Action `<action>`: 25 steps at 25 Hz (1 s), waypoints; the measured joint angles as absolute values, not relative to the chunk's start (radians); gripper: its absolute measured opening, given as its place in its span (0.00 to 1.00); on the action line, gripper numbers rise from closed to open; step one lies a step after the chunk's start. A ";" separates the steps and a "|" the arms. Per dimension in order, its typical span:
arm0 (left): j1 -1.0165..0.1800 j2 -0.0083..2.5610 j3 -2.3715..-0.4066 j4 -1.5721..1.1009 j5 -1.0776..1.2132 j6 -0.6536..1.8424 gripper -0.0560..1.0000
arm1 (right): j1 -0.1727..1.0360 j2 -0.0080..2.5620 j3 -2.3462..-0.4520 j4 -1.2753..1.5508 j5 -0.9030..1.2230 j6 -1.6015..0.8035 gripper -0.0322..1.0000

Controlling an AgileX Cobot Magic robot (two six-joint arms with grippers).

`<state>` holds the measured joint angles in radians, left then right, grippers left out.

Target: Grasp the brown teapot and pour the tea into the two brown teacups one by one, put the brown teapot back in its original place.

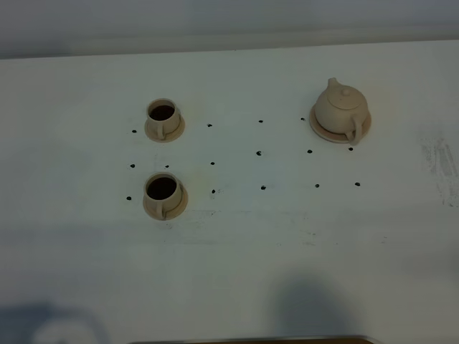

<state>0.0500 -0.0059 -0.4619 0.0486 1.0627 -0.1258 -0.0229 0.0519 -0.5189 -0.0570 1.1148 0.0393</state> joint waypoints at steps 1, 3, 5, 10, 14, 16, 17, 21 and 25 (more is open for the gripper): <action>0.050 -0.006 -0.462 0.049 1.063 -0.126 0.47 | -0.019 0.041 -0.519 -0.057 1.115 0.039 0.50; 0.050 -0.006 -0.462 0.049 1.063 -0.126 0.47 | -0.006 0.019 -0.519 -0.057 1.115 0.038 0.50; 0.050 -0.006 -0.462 0.049 1.063 -0.126 0.47 | 0.007 0.012 -0.519 -0.057 1.115 0.038 0.50; 0.050 -0.006 -0.462 0.049 1.063 -0.126 0.47 | 0.023 0.012 -0.519 -0.057 1.115 0.035 0.50; 0.050 -0.006 -0.462 0.049 1.063 -0.126 0.47 | 0.023 0.012 -0.519 -0.057 1.115 0.035 0.50; 0.050 -0.006 -0.462 0.049 1.063 -0.126 0.47 | 0.025 0.012 -0.519 -0.057 1.115 0.035 0.50; 0.050 -0.006 -0.462 0.049 1.063 -0.126 0.47 | 0.025 0.012 -0.519 -0.057 1.115 0.035 0.50; 0.050 -0.006 -0.462 0.049 1.063 -0.126 0.47 | 0.028 0.012 -0.519 -0.057 1.115 0.035 0.50; 0.050 -0.006 -0.462 0.049 1.063 -0.126 0.47 | 0.028 0.012 -0.519 -0.057 1.115 0.035 0.50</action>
<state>0.0500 -0.0059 -0.4619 0.0486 1.0627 -0.1258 0.0282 0.0124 -0.5189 -0.0570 1.1148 0.0348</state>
